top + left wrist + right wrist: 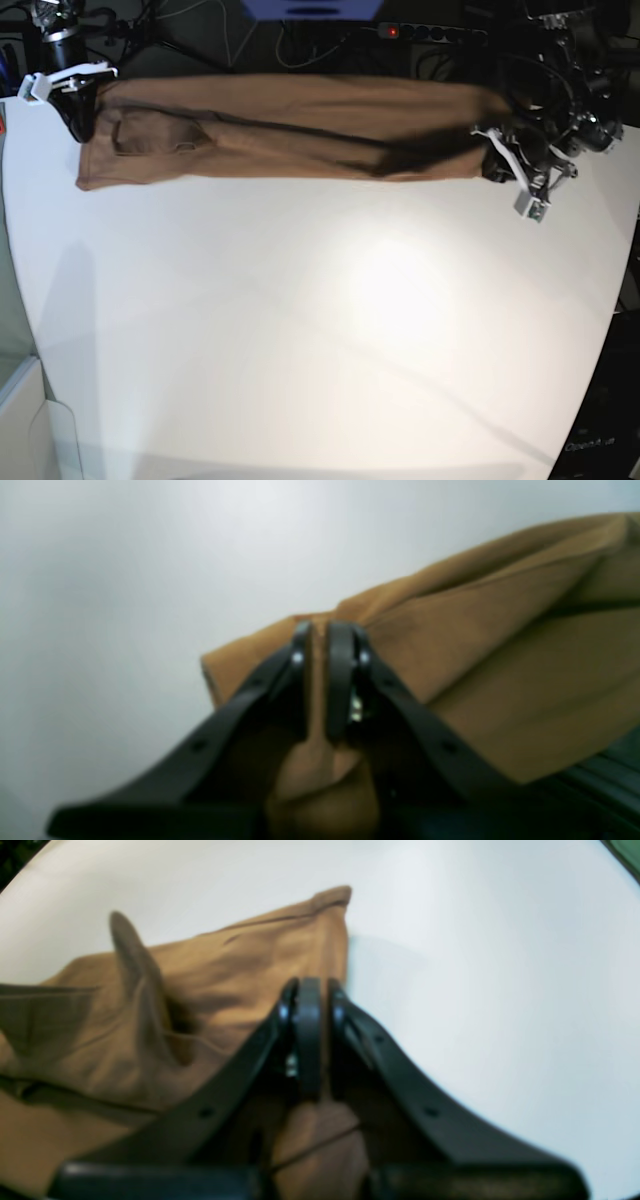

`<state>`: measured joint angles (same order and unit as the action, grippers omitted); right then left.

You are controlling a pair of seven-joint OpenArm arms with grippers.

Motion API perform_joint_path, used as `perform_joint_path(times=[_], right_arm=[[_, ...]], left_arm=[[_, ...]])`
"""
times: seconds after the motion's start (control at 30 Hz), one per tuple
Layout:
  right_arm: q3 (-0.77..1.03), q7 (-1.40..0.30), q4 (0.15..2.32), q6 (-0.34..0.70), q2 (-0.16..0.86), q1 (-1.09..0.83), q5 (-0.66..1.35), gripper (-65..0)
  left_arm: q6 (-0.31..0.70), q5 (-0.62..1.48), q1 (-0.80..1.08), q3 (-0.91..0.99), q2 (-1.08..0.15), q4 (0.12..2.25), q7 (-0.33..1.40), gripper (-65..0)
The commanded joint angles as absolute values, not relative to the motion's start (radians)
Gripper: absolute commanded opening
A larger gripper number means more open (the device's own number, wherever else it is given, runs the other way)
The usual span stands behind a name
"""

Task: Fold the T-shirt properly
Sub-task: 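Pull both held shirt ends apart to stretch the strip taut, then lower the stretched shirt strip onto the table with both grippers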

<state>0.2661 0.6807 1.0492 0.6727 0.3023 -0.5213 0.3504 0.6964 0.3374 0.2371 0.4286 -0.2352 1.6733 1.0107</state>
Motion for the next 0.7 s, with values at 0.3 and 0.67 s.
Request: perform_joint_path(times=[0.3, 0.67], right_arm=[[0.272, 0.679, 1.064, 0.677, 0.320, -0.524, 0.369, -61.5], [0.259, 0.619, 1.064, 0.677, 0.317, -0.512, 0.265, -61.8]], left_arm=[[0.698, 0.157, 0.203, 0.432, -0.222, 1.695, 0.993, -61.9], [0.698, 0.140, 0.189, 0.432, -0.220, 1.692, 0.993, -61.8]])
